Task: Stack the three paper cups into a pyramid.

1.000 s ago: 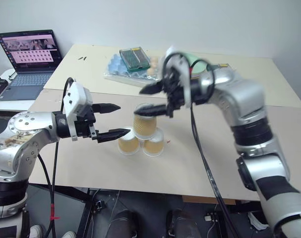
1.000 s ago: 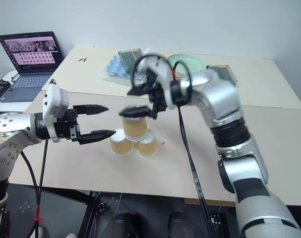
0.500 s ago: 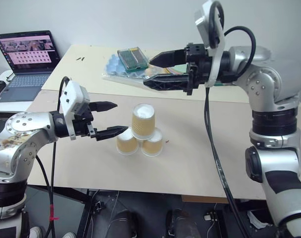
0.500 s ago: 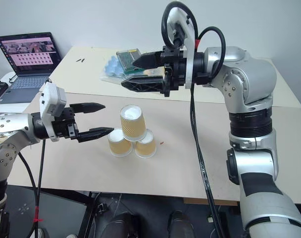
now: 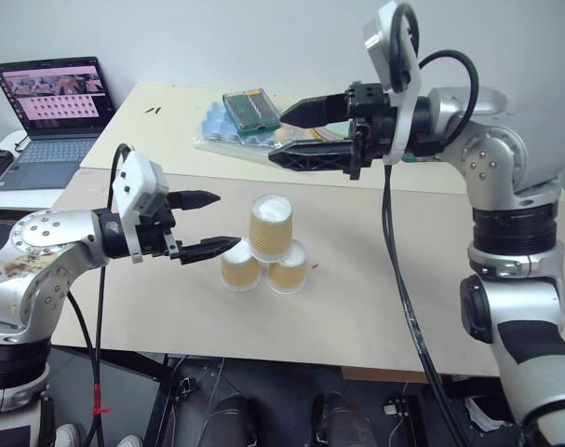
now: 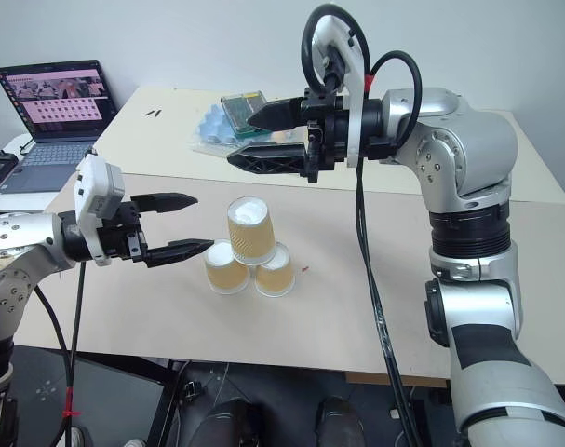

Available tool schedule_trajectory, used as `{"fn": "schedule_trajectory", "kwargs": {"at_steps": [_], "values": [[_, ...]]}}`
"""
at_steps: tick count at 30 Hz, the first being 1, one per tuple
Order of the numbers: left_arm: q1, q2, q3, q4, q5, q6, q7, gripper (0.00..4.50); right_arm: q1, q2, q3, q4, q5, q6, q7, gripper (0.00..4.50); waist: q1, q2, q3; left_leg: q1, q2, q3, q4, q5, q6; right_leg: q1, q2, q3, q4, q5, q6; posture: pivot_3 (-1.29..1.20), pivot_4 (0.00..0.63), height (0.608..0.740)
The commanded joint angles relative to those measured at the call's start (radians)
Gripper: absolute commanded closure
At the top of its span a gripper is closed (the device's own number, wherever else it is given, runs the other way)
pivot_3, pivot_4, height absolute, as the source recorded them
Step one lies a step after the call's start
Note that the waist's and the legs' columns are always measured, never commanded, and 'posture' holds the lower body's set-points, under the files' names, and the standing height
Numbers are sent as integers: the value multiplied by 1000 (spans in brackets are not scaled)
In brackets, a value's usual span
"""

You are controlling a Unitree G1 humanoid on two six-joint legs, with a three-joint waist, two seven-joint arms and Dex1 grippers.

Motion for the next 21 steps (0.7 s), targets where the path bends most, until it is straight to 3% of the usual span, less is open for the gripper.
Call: {"fn": "schedule_trajectory", "kwargs": {"at_steps": [1,11,21], "values": [[198,-191,173,13,102,-56,334,0,464,-55,-67,-218,-261,-117,-387,75,-1,4,-43,-7,-1,0,-1,0,0,-6,0,-1,-1,0,0,0,0,706],[247,-155,180,-29,35,-41,259,0,477,-46,-41,-252,-251,-144,-380,75,-6,8,-87,2,-1,1,1,1,-3,0,-1,0,0,1,-1,0,0,706],[283,-252,323,40,146,-138,527,0,495,-46,-132,-82,-392,-183,-648,75,-7,16,-104,2,-1,1,1,2,-4,0,0,1,0,1,-2,0,0,706]]}}
